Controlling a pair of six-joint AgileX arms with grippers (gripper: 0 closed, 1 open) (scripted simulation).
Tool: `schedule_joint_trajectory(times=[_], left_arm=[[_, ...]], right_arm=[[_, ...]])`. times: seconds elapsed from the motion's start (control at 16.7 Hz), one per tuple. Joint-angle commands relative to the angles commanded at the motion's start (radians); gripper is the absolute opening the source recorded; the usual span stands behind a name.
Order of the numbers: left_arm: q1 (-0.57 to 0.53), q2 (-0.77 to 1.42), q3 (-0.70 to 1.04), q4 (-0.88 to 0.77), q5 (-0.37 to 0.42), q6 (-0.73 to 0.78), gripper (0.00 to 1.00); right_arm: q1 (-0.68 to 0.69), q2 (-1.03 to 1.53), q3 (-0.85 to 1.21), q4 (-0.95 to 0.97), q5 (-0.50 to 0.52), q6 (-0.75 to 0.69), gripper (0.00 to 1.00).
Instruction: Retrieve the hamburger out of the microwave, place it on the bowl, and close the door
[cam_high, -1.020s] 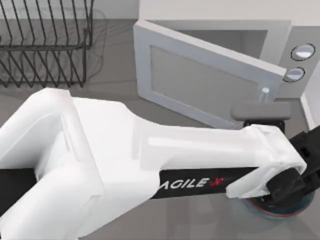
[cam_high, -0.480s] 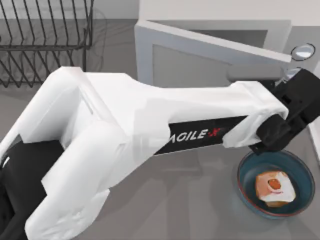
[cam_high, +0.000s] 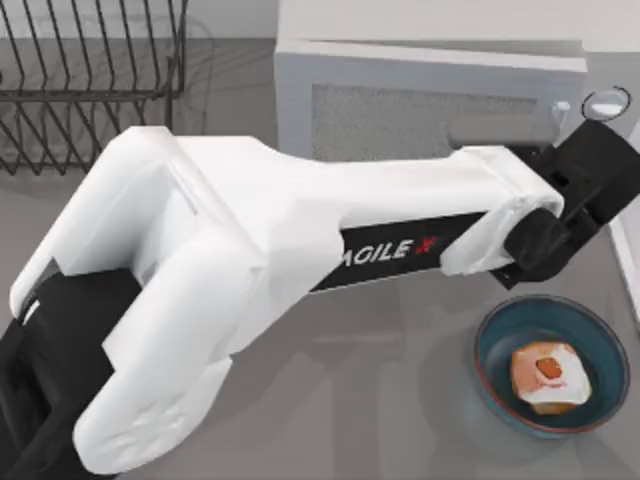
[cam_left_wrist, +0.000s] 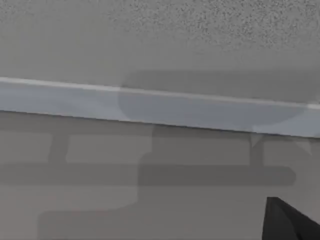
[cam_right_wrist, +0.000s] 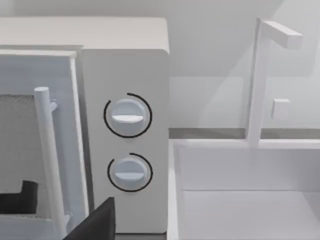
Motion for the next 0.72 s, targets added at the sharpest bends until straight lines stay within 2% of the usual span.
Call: schedule_joint_trajectory(times=[0.18,0.48,0.72], left_arm=[[0.029,0.071,0.104,-0.027,0.018,0.03,0.0],[0.107,0.226,0.392,-0.087,0.065,0.106,0.0],[0.145,0.29,0.488,-0.114,0.088,0.143,0.0]], right_arm=[[0.0,0.0,0.0,0.0,0.0,0.0,1.0],[0.0,0.0,0.0,0.0,0.0,0.0,1.0],[0.0,0.0,0.0,0.0,0.0,0.0,1.0]])
